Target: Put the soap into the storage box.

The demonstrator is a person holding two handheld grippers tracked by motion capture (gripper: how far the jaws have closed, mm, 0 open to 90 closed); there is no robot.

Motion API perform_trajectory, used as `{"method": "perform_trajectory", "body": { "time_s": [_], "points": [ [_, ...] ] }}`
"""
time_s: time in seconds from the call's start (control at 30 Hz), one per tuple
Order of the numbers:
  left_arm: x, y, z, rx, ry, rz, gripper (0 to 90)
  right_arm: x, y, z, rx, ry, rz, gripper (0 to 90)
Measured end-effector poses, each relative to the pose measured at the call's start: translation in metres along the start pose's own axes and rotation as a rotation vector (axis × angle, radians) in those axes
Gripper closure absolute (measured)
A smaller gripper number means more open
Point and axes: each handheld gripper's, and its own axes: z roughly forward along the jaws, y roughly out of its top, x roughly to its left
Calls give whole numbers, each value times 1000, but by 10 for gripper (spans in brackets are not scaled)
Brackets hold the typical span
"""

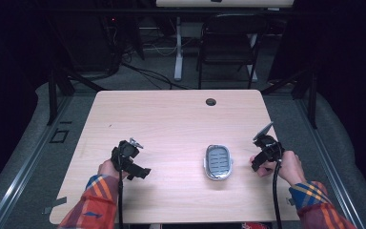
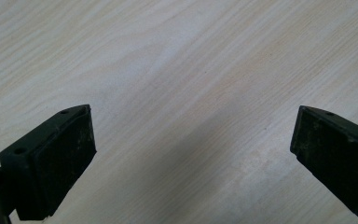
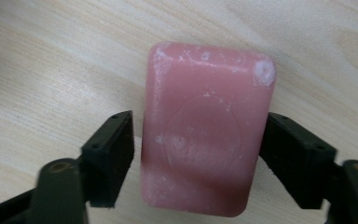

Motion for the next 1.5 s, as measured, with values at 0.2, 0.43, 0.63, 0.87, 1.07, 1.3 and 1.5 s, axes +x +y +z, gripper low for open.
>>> {"method": "perform_trajectory", "body": {
  "time_s": [0.2, 0.43, 0.63, 0.87, 1.07, 1.3, 1.5],
  "points": [
    [0, 0, 0, -2, 0, 2, 0, 1, 0, 3, 1, -18, 1, 346],
    [0, 0, -1, -1, -1, 3, 0, 0, 1, 0, 21, -26, -22, 365],
    [0, 0, -1, 0, -4, 5, 0, -3, 0, -3, 23, -12, -39, 370],
    [0, 0, -1, 1, -5, 5, 0, -5, -2, -12, 4, 3, -45, 371],
    [0, 0, 0, 1, -4, 6, 0, -3, -3, -20, -23, 14, -53, 371],
    [-1, 0, 1, 1, -4, 8, 0, 2, -2, -26, -21, 10, -76, 372],
    [-1, 0, 1, 0, -4, 8, 0, 8, -1, -28, -14, 19, -97, 372]
  ]
}}
